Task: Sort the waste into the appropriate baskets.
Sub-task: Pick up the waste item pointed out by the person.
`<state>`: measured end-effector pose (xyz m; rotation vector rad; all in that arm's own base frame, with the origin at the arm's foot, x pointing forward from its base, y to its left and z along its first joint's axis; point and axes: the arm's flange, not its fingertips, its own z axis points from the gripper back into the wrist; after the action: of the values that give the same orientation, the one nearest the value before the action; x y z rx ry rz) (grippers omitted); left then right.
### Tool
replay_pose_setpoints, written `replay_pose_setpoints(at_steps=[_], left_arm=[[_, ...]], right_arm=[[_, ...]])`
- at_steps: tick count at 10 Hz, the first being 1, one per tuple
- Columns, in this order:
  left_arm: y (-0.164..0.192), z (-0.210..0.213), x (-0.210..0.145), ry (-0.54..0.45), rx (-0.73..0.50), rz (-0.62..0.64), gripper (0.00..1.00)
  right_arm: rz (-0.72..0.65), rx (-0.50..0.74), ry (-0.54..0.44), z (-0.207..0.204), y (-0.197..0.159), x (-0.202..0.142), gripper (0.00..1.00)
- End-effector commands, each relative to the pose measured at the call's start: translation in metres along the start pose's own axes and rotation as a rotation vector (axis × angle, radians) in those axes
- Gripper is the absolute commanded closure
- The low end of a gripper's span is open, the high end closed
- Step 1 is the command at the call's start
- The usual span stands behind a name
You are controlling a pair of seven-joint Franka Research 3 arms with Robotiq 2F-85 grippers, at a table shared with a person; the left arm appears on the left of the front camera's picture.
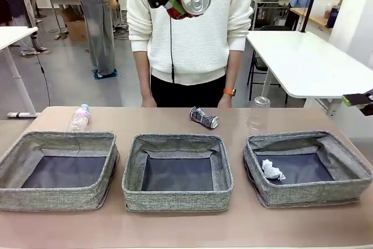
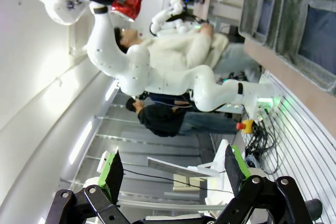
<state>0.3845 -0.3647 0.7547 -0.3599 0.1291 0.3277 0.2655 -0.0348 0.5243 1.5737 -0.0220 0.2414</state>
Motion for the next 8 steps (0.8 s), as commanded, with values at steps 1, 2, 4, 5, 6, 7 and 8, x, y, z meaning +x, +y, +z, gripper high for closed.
replay_pose_setpoints(at_steps=[1,2,4,5,6,7,8], left_arm=[[0.005,0.005,0.004,0.02,-0.019,0.076,0.73],[0.0,0.0,0.0,0.0,0.0,0.0,0.73],[-0.004,-0.017,0.003,-0.205,0.042,-0.132,0.73],[-0.005,-0.02,0.003,-0.23,0.007,-0.081,0.73],[-0.004,-0.005,0.002,-0.1,0.034,-0.062,0.73],[-0.004,-0.005,0.002,-0.1,0.034,-0.062,0.73],[-0.004,-0.005,0.002,-0.1,0.034,-0.062,0.73]], right_arm=[[-0.009,0.019,-0.006,-0.001,0.007,0.003,0.0],[-0.009,0.019,-0.006,-0.001,0.007,0.003,0.0],[-0.009,0.019,-0.006,-0.001,0.007,0.003,0.0],[-0.009,0.019,-0.006,-0.001,0.007,0.003,0.0],[-0.009,0.019,-0.006,-0.001,0.007,0.003,0.0],[-0.009,0.019,-0.006,-0.001,0.007,0.003,0.0],[-0.009,0.019,-0.006,-0.001,0.007,0.003,0.0]])
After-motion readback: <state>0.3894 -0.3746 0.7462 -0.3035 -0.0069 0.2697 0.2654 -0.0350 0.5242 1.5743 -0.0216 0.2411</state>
